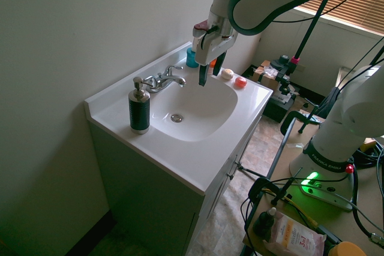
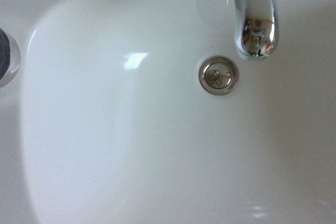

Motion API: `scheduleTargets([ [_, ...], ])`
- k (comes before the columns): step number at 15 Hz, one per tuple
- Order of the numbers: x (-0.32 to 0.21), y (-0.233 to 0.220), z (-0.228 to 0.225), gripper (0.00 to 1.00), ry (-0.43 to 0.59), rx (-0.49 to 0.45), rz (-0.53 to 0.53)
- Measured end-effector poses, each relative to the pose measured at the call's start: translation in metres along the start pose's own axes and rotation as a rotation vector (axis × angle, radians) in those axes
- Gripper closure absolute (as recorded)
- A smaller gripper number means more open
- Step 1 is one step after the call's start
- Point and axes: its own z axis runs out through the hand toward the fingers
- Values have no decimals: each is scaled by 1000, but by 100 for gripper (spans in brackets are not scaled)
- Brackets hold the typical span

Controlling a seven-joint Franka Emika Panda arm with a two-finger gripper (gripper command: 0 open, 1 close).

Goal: Turn off the cold water

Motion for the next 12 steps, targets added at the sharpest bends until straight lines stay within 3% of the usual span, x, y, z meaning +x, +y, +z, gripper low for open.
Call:
scheduleTargets([
  [4,11,-4,-3,0,9,21,37],
  [12,125,-37,59,0,106,7,173],
])
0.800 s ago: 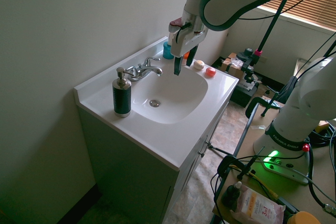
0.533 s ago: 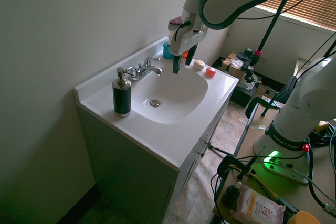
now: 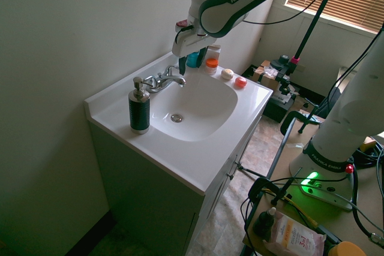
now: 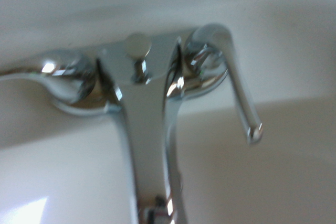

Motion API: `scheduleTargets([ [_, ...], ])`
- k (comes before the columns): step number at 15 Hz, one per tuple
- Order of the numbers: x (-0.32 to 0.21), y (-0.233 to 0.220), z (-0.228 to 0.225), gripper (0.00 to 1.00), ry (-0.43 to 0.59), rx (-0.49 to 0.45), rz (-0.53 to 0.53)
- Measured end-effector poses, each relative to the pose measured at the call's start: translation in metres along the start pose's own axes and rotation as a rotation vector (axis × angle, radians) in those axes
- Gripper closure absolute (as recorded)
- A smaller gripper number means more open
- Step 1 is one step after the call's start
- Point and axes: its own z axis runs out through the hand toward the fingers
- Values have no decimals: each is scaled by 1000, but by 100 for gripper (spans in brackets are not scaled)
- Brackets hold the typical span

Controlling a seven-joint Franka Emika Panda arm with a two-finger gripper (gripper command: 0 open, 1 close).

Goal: Turn off the cold water

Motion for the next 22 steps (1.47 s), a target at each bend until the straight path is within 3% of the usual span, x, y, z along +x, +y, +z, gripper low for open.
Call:
scheduleTargets([
  [9,53,-16,61,0,63,-26,38],
  [15,82,-23,63,0,100,-31,53],
  [19,91,-25,57,0,80,-63,50],
  [22,84,-15,49,0,-1,-62,56],
])
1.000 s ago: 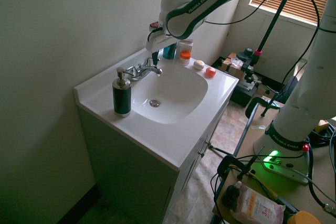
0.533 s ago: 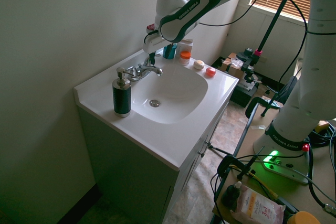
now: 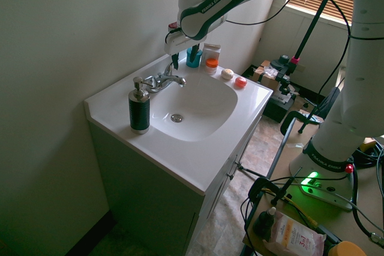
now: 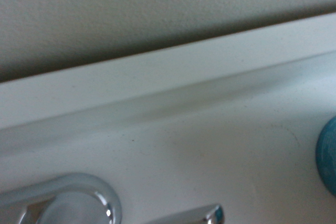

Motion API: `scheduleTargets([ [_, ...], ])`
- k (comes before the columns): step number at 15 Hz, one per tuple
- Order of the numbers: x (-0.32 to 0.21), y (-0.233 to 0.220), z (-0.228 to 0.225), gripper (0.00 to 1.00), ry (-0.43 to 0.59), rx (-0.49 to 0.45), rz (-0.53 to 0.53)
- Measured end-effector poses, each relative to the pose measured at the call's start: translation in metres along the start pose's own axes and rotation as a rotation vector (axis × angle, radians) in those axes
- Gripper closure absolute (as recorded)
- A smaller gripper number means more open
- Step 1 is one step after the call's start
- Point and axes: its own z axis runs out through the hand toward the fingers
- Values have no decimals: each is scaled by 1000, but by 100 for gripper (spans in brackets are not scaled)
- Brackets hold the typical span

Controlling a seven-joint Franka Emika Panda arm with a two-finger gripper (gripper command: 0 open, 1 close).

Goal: Turn off the cold water

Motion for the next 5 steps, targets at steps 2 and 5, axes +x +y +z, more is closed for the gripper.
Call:
scheduleTargets([
  [2,-16,23,-7,0,-76,-16,-18],
  [5,-49,61,-26,0,-178,-31,-61],
])
